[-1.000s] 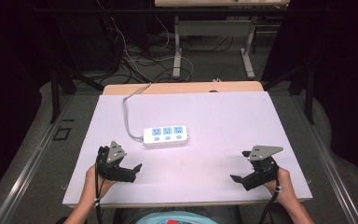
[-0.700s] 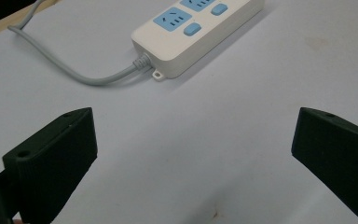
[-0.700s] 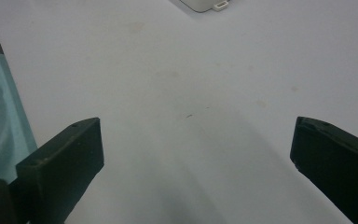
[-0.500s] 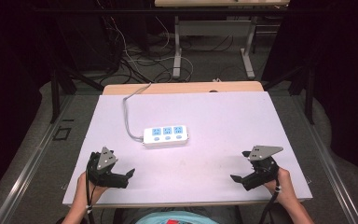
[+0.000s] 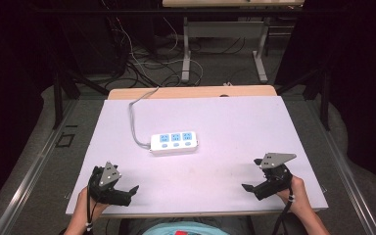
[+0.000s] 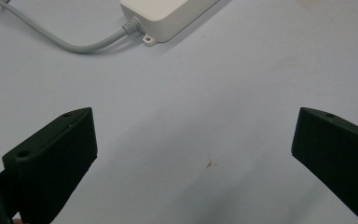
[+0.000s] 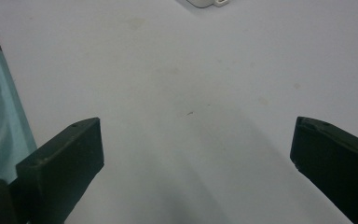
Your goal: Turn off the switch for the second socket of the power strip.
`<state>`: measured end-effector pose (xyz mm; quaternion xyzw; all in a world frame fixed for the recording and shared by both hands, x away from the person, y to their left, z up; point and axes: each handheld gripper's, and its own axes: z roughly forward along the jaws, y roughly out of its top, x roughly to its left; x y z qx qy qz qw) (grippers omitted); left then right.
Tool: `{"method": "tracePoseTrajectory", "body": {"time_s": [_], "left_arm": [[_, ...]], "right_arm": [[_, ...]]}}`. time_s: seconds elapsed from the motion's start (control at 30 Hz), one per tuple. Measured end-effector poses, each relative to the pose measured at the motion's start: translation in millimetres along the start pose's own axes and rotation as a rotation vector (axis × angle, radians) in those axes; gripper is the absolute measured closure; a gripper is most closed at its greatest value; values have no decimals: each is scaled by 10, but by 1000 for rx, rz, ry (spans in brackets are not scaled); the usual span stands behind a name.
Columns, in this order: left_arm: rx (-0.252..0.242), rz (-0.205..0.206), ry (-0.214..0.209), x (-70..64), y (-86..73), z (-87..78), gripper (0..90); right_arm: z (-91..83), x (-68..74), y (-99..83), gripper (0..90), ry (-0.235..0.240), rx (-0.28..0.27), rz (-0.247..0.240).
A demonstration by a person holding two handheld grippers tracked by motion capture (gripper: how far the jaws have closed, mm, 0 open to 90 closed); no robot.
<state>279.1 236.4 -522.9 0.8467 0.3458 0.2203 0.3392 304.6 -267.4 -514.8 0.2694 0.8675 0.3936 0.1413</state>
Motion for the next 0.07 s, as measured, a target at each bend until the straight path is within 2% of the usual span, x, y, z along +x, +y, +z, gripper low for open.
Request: {"method": "tracePoseTrajectory", "body": {"time_s": [0.07], "left_arm": [[27,-6,-27,4,-17,22,0]], "right_arm": [[5,-14,0,22,6,0,-9]]}}
